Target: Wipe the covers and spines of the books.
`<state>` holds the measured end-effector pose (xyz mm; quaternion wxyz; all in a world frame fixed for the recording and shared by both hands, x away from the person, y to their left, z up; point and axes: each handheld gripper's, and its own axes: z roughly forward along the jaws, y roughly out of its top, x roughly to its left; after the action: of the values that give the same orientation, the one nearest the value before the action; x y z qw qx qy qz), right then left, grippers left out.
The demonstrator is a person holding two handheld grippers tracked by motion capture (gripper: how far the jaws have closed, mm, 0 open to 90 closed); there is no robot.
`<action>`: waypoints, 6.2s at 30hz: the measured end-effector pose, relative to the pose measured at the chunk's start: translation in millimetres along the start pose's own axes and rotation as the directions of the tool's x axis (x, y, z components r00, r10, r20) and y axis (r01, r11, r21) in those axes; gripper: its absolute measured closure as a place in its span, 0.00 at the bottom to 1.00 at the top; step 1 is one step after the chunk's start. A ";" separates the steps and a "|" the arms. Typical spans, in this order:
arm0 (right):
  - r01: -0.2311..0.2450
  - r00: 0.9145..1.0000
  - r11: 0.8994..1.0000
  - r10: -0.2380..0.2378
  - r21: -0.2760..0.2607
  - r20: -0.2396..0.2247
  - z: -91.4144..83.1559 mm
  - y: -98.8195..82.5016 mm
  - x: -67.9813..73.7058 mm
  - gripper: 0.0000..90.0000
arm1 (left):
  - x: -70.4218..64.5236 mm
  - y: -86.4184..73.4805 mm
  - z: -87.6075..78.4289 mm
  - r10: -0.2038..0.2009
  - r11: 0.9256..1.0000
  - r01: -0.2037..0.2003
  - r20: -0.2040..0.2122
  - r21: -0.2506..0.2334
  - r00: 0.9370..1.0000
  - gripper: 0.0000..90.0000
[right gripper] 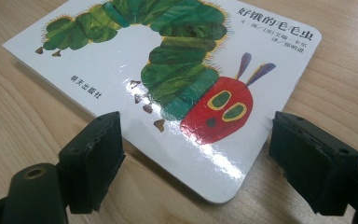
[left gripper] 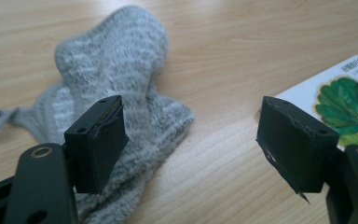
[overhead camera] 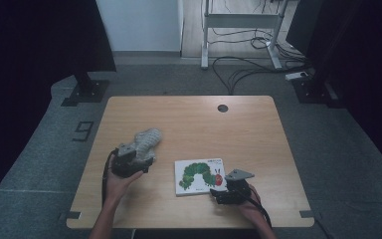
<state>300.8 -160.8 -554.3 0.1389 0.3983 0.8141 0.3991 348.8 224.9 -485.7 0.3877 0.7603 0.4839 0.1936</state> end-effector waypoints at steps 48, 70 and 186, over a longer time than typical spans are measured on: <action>0.010 1.000 1.000 -0.010 0.003 0.013 -0.7 -1.1 2.3 0.20 | 45.0 11.1 74.1 -0.105 0.984 0.113 -0.062 0.135 0.992 0.81; 0.015 1.000 1.000 -0.015 0.005 0.017 -1.1 -1.4 2.8 0.20 | -4.1 30.4 -0.9 -0.030 0.995 0.043 0.131 -0.094 0.991 0.80; 0.026 0.999 1.000 -0.026 0.009 0.027 -3.1 -3.2 4.2 0.23 | -201.6 34.2 122.8 0.257 0.951 -0.288 0.233 0.111 0.938 0.77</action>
<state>294.7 -160.5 -554.3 0.1536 0.3935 0.8190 0.3883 359.0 -11.0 -519.6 0.3518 0.8624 0.3414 0.1265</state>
